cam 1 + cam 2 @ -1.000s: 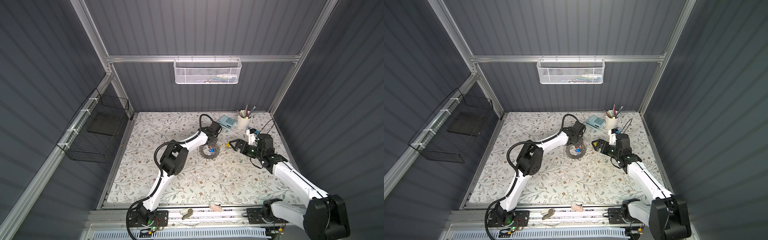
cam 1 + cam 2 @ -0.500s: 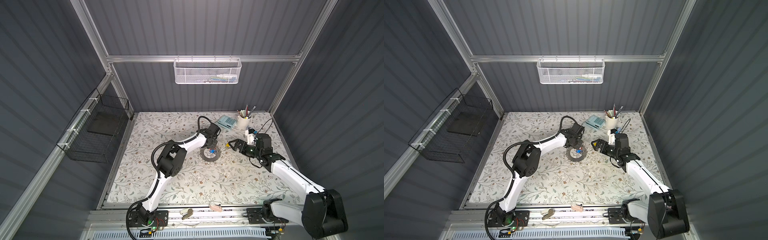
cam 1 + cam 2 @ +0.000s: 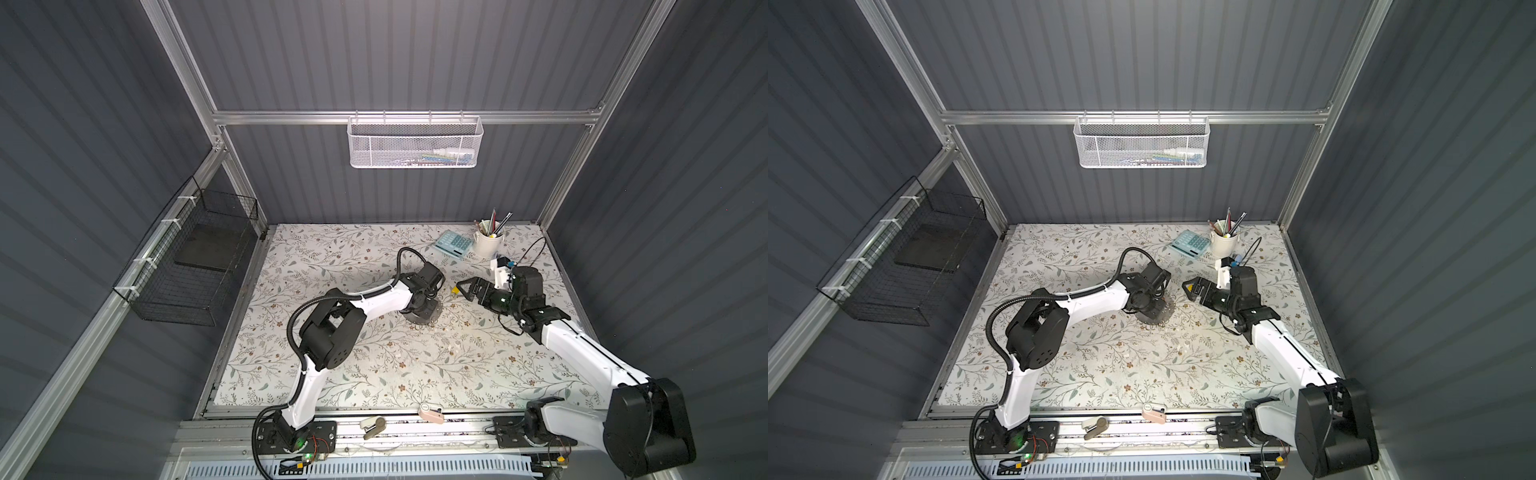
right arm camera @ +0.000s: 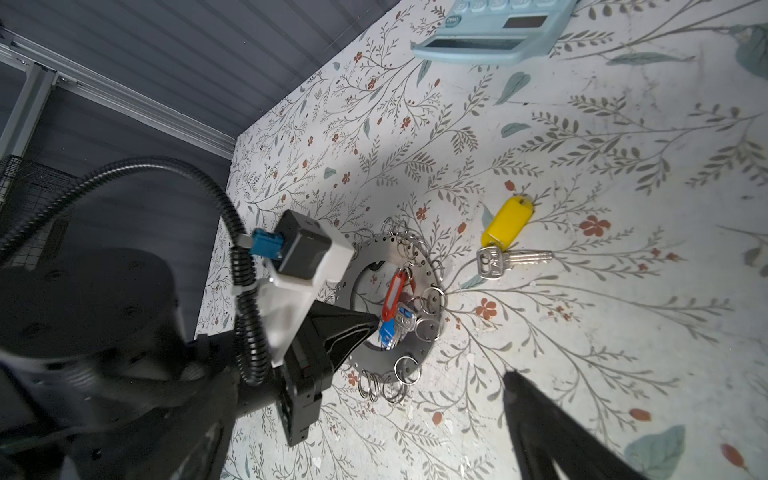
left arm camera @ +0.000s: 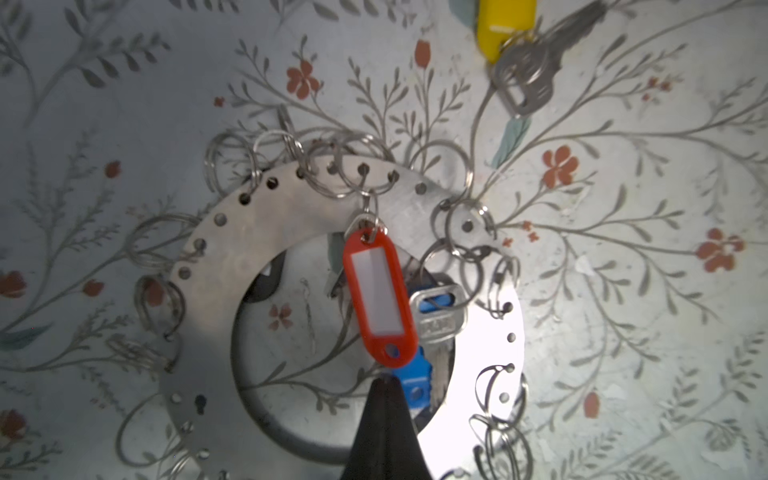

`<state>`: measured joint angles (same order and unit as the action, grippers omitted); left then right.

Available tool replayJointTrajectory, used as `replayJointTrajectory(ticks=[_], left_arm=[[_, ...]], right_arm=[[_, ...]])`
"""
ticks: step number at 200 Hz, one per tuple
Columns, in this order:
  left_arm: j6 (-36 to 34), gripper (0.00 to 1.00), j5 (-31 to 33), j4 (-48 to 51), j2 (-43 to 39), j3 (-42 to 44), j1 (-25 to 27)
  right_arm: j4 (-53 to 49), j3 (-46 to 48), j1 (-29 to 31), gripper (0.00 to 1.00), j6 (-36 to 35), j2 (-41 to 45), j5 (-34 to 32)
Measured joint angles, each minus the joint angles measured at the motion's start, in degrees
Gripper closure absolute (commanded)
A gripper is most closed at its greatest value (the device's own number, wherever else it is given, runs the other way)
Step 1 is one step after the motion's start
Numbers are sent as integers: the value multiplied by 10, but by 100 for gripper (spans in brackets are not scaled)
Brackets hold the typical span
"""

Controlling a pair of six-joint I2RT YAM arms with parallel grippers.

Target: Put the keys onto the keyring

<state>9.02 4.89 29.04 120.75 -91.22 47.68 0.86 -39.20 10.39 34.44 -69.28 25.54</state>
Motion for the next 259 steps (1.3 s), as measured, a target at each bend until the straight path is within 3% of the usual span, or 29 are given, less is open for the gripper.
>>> replayJointTrajectory(ticks=[25, 41, 109, 155, 220, 259], left_arm=[[23, 86, 4, 3, -23, -21, -14], [52, 69, 14, 13, -22, -64, -28], [150, 47, 71, 69, 64, -225, -42], [174, 45, 94, 124, 172, -299, -32], [188, 45, 128, 152, 221, -339, -30], [194, 59, 145, 161, 223, -342, -30]], right_arm=[[2, -5, 1, 1, 1, -14, 0], [2, -7, 2, 1, 2, -17, 0], [9, -9, 4, 1, 3, -17, 0], [9, -8, 4, 1, 1, -5, 2], [8, 6, 4, 1, 0, 16, 5], [7, 11, 4, 1, -1, 17, 7]])
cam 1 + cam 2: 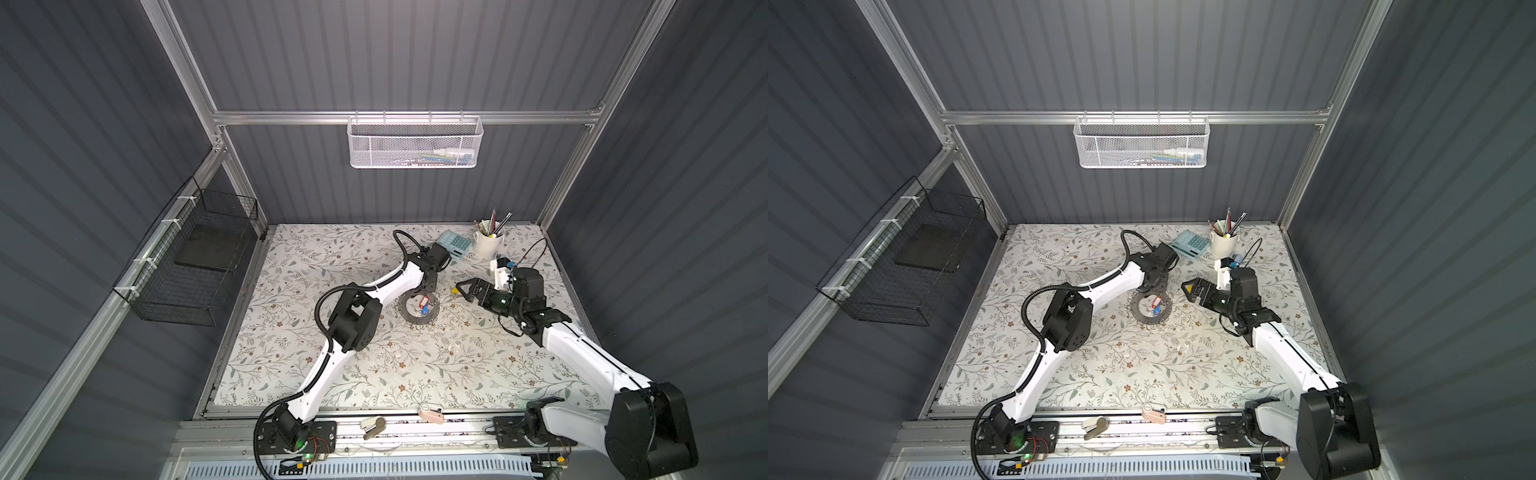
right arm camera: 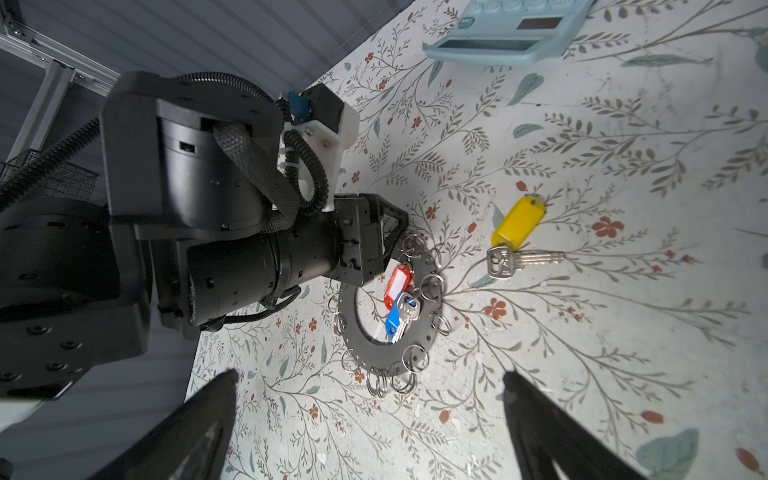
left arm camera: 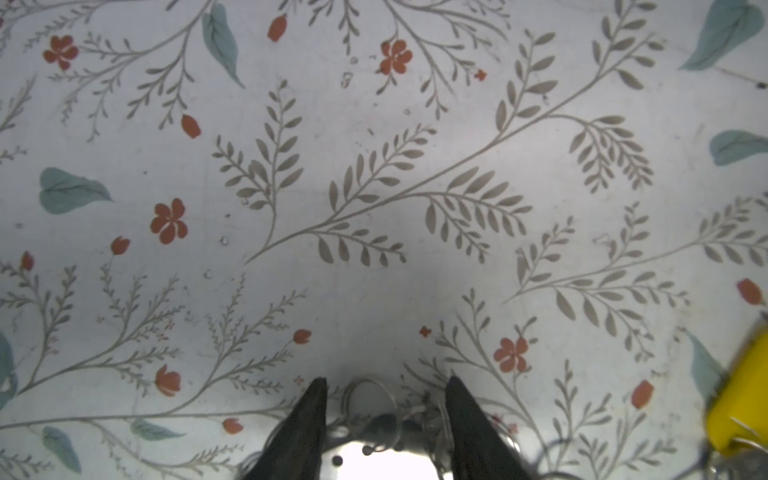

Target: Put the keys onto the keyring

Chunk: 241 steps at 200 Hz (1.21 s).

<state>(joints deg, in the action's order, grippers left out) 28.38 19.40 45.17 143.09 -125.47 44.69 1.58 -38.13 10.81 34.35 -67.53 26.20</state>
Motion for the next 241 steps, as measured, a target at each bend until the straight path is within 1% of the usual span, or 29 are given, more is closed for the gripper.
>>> replayJointTrajectory(ticks=[20, 33, 78, 105, 126, 181, 200, 221, 241], left_arm=[[3, 67, 9, 7, 0, 0, 1], [4, 70, 16, 11, 0, 0, 2], [2, 73, 19, 15, 0, 0, 12], [-3, 75, 4, 14, 0, 1, 23], [-4, 76, -6, 0, -5, 18, 33], [-3, 76, -51, -14, -72, 123, 75], [-2, 76, -68, -15, -94, 154, 85], [-6, 72, -91, -29, -126, 196, 91], [-19, 66, -107, -59, -169, 239, 93]], right_arm=[[1, 2, 0, 1, 0, 0, 0], [1, 2, 0, 1, 0, 0, 1], [2, 3, 0, 1, 1, 0, 7], [2, 3, 0, 1, 1, 0, 8], [1, 5, 0, 1, 1, 0, 8], [1, 7, 0, 1, 0, 0, 9], [-13, 12, -2, 1, -1, 2, 8], [-16, 12, -1, 1, -2, 2, 13], [-16, 11, 0, 1, -3, 3, 23]])
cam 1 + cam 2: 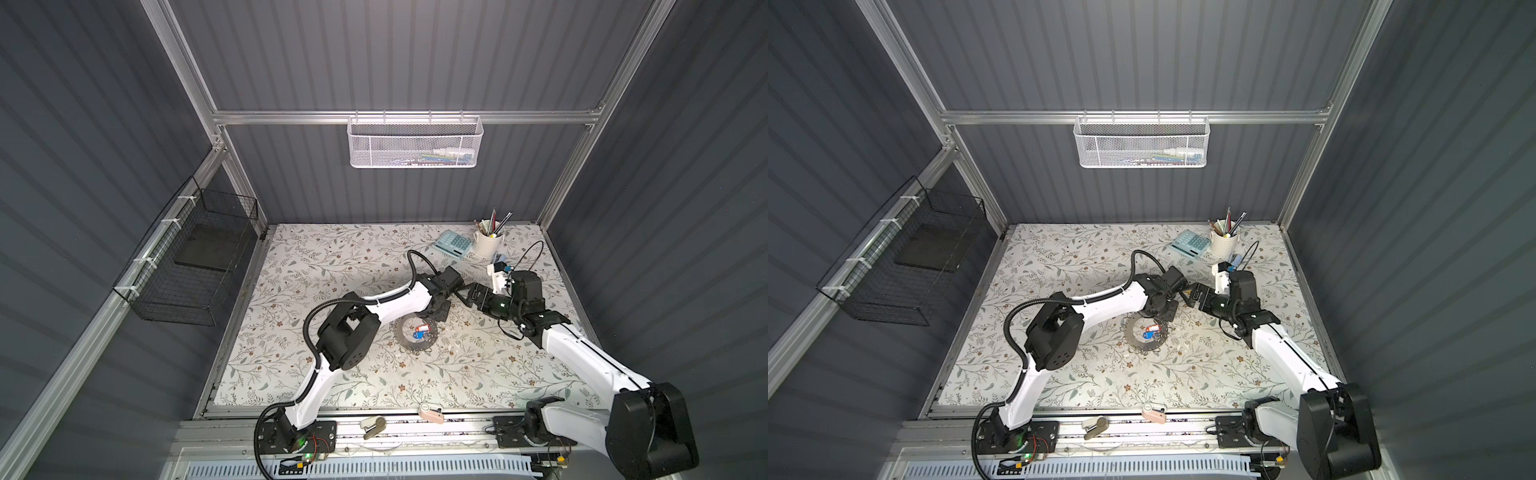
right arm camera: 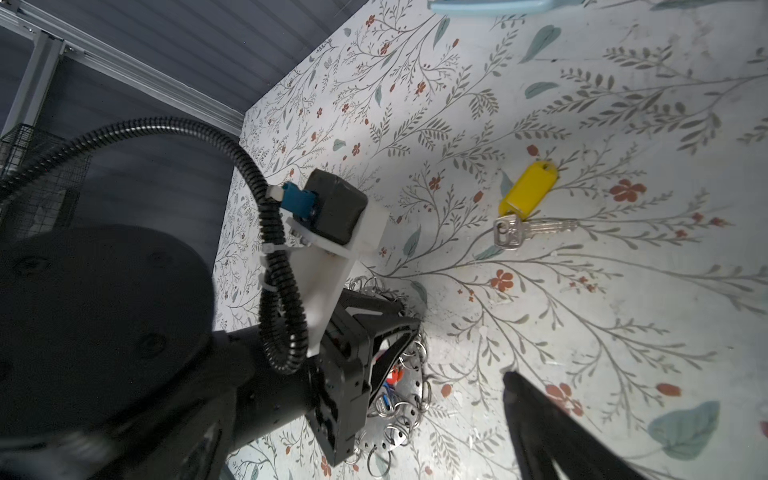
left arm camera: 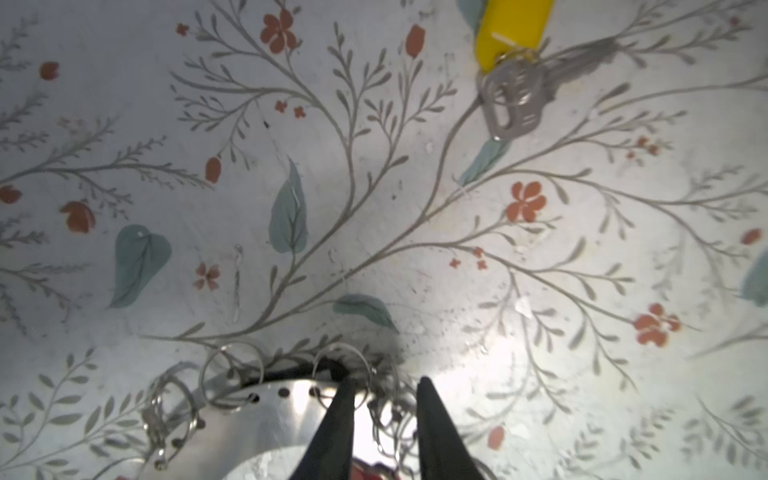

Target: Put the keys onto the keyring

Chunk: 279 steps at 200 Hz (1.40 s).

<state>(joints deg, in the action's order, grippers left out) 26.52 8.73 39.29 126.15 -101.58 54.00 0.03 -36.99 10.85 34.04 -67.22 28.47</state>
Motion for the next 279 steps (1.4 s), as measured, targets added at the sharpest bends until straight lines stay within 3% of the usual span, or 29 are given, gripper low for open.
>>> replayJointTrajectory(ticks=[38, 91, 180, 279], left_arm=[[-24, 62, 2, -22, -67, 5, 3], [-48, 53, 2, -19, -71, 10, -2], [-49, 53, 9, 56, 37, -63, -24], [-49, 53, 41, 102, 76, -97, -19]], right_arm=[[5, -2, -9, 1, 2, 0, -9], [6, -2, -10, 1, 4, 0, -10], [8, 13, -10, 1, 18, 23, -10], [8, 23, -10, 1, 20, 24, -10]])
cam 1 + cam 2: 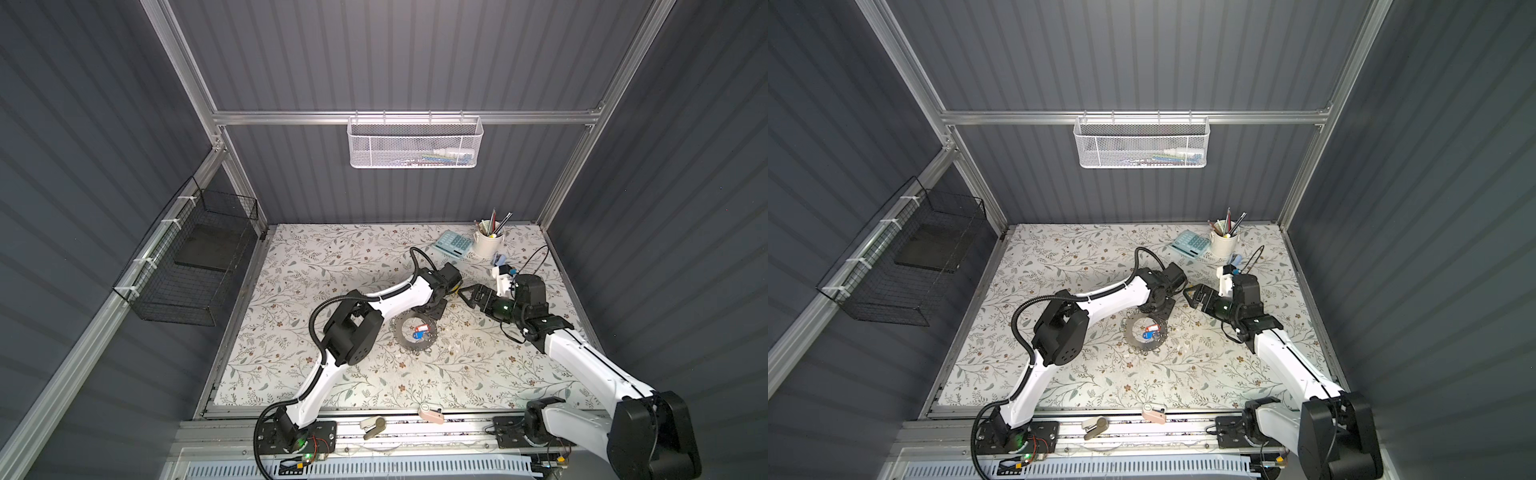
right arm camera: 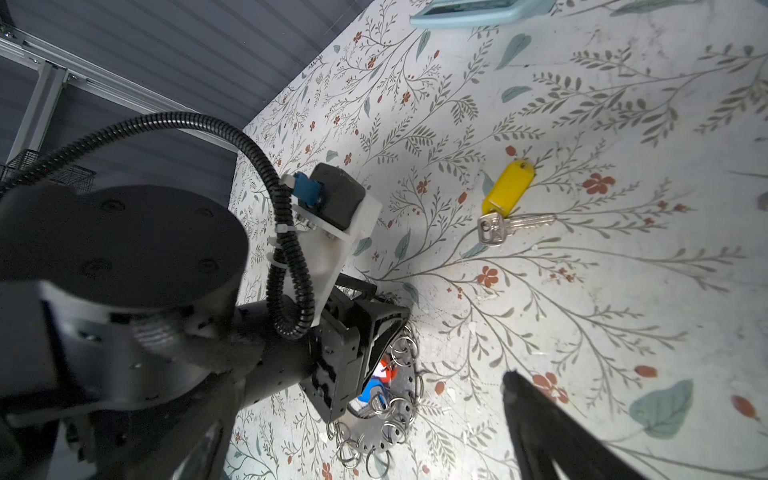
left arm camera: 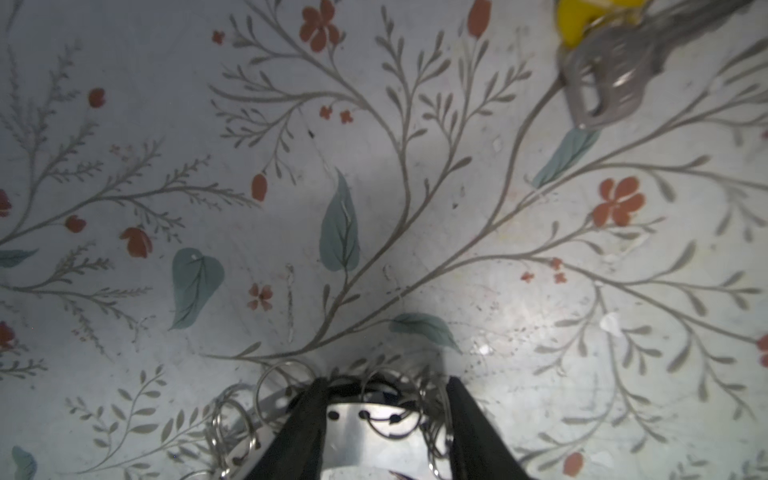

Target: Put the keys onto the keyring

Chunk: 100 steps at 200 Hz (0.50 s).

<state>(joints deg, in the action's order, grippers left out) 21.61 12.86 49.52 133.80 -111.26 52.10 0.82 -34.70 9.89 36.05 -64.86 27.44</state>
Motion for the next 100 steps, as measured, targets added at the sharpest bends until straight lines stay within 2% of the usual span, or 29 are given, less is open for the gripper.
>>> replayJointTrajectory(ticks=[80, 100], left_arm=[[0, 57, 44, 14, 1, -5, 0], [1, 60, 45, 14, 1, -5, 0]], right_arm=[[1, 0, 0, 1, 2, 0, 0], [1, 0, 0, 1, 2, 0, 0]])
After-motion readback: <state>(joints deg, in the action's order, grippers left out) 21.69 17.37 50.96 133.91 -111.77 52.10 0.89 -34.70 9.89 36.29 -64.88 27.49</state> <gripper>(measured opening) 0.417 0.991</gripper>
